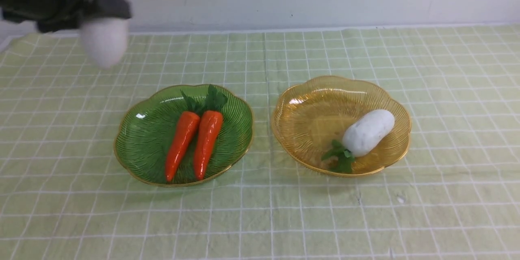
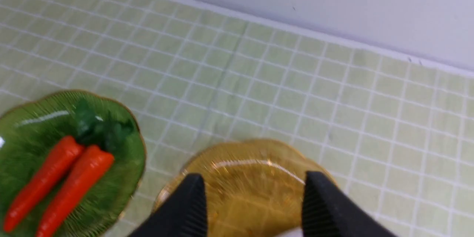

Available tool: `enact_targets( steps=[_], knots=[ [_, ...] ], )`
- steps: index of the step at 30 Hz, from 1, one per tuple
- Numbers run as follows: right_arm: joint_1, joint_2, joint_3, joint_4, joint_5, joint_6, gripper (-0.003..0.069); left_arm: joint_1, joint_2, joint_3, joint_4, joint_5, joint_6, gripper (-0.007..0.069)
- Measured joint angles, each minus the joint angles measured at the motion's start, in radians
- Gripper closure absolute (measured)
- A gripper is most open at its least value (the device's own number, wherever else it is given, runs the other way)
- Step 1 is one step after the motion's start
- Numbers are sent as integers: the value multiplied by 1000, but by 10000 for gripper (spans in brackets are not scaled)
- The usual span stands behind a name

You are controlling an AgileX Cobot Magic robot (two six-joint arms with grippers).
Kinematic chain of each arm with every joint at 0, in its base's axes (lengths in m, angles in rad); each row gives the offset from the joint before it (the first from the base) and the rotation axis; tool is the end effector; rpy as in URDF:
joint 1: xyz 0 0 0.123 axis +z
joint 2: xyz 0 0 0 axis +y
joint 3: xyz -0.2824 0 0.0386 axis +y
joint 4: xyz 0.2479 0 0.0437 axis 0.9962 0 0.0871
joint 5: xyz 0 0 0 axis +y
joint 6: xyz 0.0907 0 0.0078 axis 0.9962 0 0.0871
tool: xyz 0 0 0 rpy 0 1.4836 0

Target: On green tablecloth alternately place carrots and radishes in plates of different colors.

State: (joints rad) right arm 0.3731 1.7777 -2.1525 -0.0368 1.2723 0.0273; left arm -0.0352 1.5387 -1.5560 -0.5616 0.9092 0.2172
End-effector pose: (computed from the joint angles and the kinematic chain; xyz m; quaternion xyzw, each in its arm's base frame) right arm 0.3486 0.1330 0.4569 -0.1582 0.9148 0.0558 0.3673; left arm 0.3369 -0.0502 0.3998 0.0366 0.8937 -0.2327 0.3818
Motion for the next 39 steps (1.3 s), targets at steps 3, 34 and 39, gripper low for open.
enact_targets(
  steps=[3, 34, 39],
  knots=[
    [-44, -128, 179, -52, 0, 27, 529, -185, 60, -32, -16, -28, 13, 190],
    [-385, -1306, 1158, -67, -247, 59, 674, -441, 625, -280, -91, -179, -18, 142],
    [-385, -1596, 1406, -66, -593, 73, 674, -393, 570, -346, 35, 31, -20, 516]
  ],
)
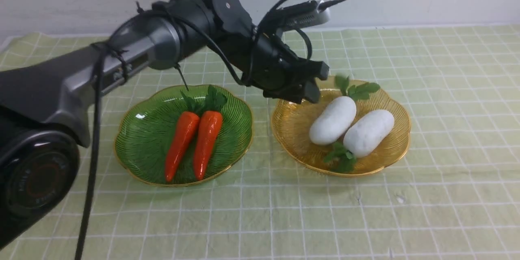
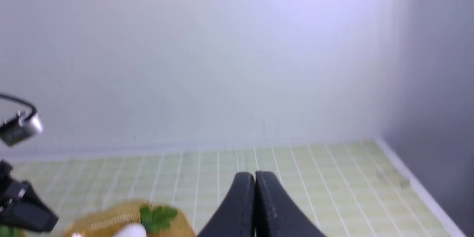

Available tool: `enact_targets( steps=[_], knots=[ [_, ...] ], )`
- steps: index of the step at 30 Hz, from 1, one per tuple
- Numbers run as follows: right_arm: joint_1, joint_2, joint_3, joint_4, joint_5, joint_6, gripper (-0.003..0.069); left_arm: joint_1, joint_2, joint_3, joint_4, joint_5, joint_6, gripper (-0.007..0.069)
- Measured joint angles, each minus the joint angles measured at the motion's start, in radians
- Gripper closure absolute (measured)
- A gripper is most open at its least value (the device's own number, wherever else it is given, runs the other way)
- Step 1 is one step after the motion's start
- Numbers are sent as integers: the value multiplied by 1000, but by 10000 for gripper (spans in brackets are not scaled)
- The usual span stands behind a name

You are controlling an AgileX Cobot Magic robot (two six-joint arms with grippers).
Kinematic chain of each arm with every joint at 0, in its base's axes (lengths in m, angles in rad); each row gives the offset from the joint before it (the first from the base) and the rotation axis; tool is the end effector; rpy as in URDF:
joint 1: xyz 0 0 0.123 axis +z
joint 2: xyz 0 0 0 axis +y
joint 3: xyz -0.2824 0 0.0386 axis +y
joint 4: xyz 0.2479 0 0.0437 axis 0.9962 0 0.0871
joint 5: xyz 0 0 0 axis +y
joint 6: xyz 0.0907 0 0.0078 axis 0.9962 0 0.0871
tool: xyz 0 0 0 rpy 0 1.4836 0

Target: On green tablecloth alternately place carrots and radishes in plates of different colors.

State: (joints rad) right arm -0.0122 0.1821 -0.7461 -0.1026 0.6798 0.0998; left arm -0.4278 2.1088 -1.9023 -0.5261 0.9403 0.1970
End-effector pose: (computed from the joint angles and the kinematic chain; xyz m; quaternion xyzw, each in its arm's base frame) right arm 0.0061 -0.0059 0.3791 0.0340 0.7154 -0.0204 0.6976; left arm 0.4169 -0.2307 0.2681 0.1965 0.9183 -0.2685 0.2146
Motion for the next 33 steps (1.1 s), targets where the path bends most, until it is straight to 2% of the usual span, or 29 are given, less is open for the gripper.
enact_targets(
  steps=[1, 2, 6, 8, 17, 22, 25, 28, 33],
  knots=[
    [0, -9, 9, 0, -14, 0, 674, 3, -9, -1, 6, 14, 0, 538],
    [0, -91, 96, 4, -153, 1, 674, 34, -63, -5, 64, 66, 0, 601],
    [0, -176, 199, 29, -334, 14, 674, 79, -179, 40, 142, 67, -1, 629],
    [0, -198, 235, 52, -421, 42, 674, 85, -264, 124, 166, 16, -1, 632],
    [0, -199, 243, 66, -449, 54, 674, 49, -614, 596, 148, -290, 7, 632],
    [0, -199, 246, 66, -439, 53, 674, 25, -974, 984, 116, -661, 8, 632],
    [0, -199, 246, 66, -439, 53, 674, 25, -1106, 1112, 97, -794, 8, 632],
    [0, -199, 246, 66, -439, 53, 674, 25, -1229, 1216, 85, -866, 8, 632],
    [0, -199, 246, 69, -439, 53, 674, 25, -1446, 1345, 68, -894, 8, 632]
  ],
)
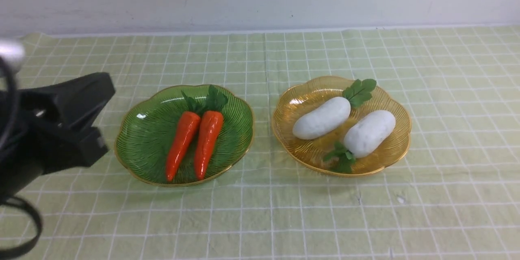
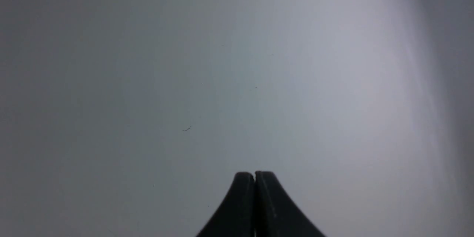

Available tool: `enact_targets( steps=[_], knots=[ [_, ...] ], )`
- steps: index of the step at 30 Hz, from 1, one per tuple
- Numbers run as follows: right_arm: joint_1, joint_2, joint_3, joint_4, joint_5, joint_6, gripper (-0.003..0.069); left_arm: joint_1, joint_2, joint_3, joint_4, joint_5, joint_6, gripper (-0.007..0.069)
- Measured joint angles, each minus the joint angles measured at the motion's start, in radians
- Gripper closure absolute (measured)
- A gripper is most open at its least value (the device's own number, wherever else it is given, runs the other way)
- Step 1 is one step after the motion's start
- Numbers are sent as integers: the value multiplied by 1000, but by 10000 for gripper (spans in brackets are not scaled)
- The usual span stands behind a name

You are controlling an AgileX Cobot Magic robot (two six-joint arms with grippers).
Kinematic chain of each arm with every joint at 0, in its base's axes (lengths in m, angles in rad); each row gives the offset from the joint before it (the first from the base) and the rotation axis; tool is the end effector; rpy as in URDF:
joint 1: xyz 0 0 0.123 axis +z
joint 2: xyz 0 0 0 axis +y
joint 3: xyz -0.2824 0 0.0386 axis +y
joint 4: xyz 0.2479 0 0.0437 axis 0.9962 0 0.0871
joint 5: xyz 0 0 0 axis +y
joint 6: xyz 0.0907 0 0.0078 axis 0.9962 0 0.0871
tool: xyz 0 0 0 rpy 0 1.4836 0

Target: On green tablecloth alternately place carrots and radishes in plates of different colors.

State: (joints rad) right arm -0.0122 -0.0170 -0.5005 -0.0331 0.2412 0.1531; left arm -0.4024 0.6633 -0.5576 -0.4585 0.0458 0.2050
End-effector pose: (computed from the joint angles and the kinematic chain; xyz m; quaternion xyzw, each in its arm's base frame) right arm -0.0041 -0.0007 0.3497 0.0410 0.5661 0.0425 0.8222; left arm 0.1310 -0.0578 0.3391 0.0612 0.7253 -0.2277 0.6468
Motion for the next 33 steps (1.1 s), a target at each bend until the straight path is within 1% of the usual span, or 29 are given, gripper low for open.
enact_targets(
  steps=[3, 8, 17, 23, 25, 30, 32, 33],
  knots=[
    [0, 0, 0, 1, 0, 0, 674, 0, -118, 38, -2, 0, 0, 632],
    [0, 0, 0, 1, 0, 0, 674, 0, -203, 52, -3, 1, 7, 632],
    [0, 0, 0, 1, 18, 0, 674, 0, -239, 56, 6, 0, 30, 632],
    [0, 0, 0, 1, 27, 0, 674, 0, -240, 70, 73, 46, 166, 632],
    [0, 0, 0, 1, 29, 0, 674, 0, -240, 90, 79, 56, 181, 632],
    [0, 0, 0, 1, 30, 0, 674, 5, -255, 175, 119, 29, 166, 632],
    [0, 0, 0, 1, 31, -1, 674, 18, -271, 217, 153, 23, 127, 632],
    [0, 0, 0, 1, 32, -1, 674, 51, -311, 280, 202, 10, 57, 632]
  ],
)
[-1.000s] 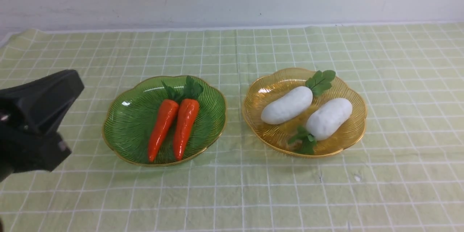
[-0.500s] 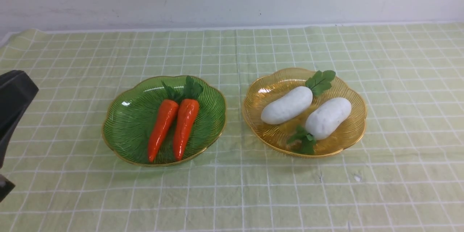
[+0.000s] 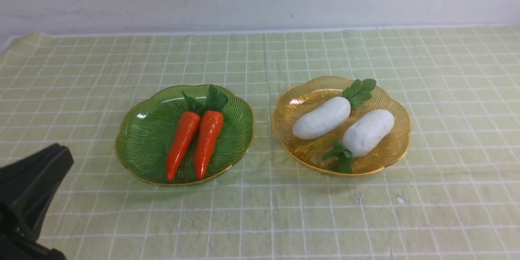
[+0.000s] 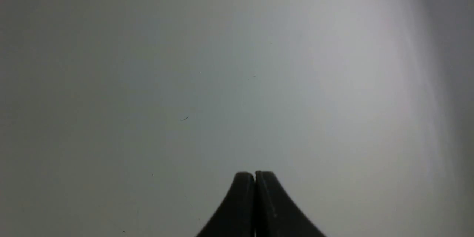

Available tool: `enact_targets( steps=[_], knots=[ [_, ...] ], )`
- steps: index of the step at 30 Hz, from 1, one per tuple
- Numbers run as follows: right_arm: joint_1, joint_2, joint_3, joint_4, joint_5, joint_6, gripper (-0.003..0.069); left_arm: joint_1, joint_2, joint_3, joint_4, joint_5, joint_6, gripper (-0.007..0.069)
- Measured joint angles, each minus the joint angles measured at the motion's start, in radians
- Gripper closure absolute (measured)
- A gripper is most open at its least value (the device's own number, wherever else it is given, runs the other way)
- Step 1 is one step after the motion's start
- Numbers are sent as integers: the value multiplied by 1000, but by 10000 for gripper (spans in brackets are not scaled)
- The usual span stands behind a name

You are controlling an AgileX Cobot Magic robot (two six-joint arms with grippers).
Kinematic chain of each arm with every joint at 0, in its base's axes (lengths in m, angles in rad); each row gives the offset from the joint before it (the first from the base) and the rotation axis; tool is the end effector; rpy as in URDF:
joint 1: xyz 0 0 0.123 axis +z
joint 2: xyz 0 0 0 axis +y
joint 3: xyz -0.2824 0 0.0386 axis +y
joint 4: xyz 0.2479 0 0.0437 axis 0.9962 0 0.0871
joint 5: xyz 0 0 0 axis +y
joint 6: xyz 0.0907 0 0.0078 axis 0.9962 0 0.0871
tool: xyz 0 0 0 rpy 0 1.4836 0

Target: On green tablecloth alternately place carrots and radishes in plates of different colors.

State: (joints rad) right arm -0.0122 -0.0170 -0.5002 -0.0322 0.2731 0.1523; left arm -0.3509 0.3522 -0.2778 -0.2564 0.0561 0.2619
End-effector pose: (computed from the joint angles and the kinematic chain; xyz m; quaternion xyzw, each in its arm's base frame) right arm -0.0030 -0.0008 0.3469 0.0423 0.5792 0.0419 0.8130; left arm 0.0837 -0.0321 0.2779 0.1329 0.7093 -0.1239 0.6811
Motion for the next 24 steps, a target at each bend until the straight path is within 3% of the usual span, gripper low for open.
enact_targets(
  steps=[5, 8, 16, 24],
  knots=[
    [0, 0, 0, 0, 2, 0, 674, 158, -140, 189, 101, -8, -181, 632],
    [0, 0, 0, 0, 2, 0, 674, 238, -232, 280, 152, 7, -218, 632],
    [0, 0, 0, 0, 7, 0, 674, 266, -362, 307, 282, 303, -166, 632],
    [0, 0, 0, 0, 10, -1, 674, 307, -362, 306, 286, 330, -175, 632]
  ],
)
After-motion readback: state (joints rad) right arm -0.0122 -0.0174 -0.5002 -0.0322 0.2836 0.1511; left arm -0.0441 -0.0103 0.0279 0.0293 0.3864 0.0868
